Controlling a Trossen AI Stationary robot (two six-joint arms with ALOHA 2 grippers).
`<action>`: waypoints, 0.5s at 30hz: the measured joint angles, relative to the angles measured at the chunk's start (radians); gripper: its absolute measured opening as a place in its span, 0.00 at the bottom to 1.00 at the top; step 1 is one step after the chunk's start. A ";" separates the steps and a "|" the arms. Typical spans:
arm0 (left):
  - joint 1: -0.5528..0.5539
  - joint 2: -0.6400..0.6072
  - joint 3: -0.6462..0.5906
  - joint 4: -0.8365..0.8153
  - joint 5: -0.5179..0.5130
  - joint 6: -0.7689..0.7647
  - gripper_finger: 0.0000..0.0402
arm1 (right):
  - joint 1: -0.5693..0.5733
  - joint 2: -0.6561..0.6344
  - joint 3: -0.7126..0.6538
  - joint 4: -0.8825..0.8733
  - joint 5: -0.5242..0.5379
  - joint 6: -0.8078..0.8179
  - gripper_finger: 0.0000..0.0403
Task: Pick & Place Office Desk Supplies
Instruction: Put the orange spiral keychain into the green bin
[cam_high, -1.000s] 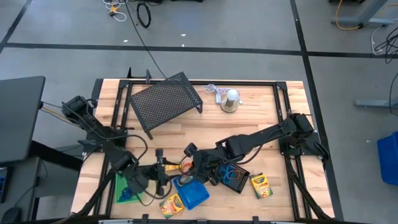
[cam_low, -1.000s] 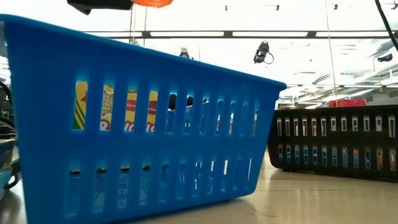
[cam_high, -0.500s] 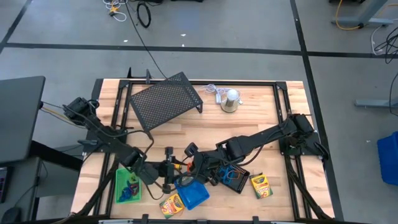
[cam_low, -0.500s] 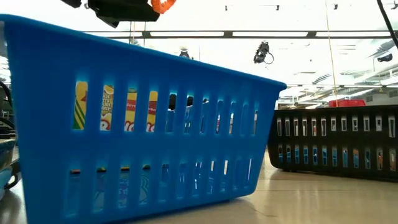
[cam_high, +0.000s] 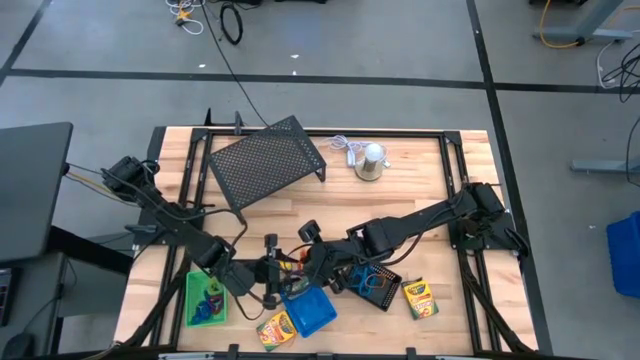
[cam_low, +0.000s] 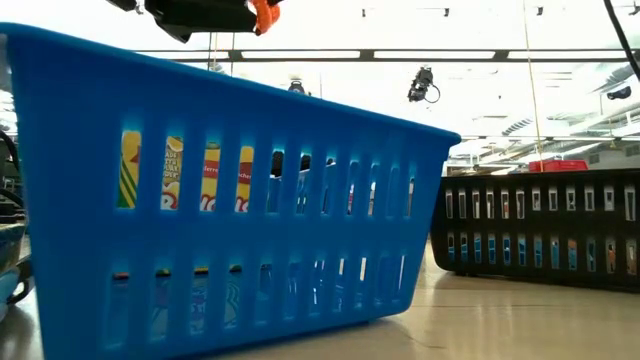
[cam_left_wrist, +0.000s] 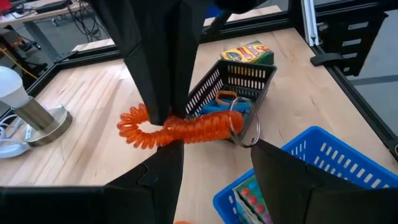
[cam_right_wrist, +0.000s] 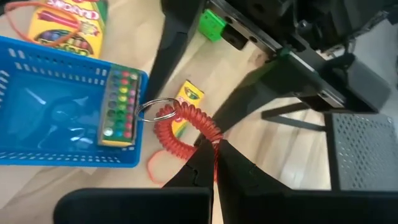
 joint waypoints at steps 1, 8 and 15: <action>0.000 0.000 0.000 0.000 0.000 -0.003 0.49 | 0.000 0.000 0.000 0.000 0.014 0.004 0.01; -0.008 0.000 0.000 0.000 -0.023 -0.002 0.49 | 0.003 -0.005 0.000 -0.003 0.026 0.012 0.01; 0.000 0.000 0.000 0.014 -0.053 0.012 0.49 | 0.008 -0.006 0.000 0.011 0.021 0.015 0.01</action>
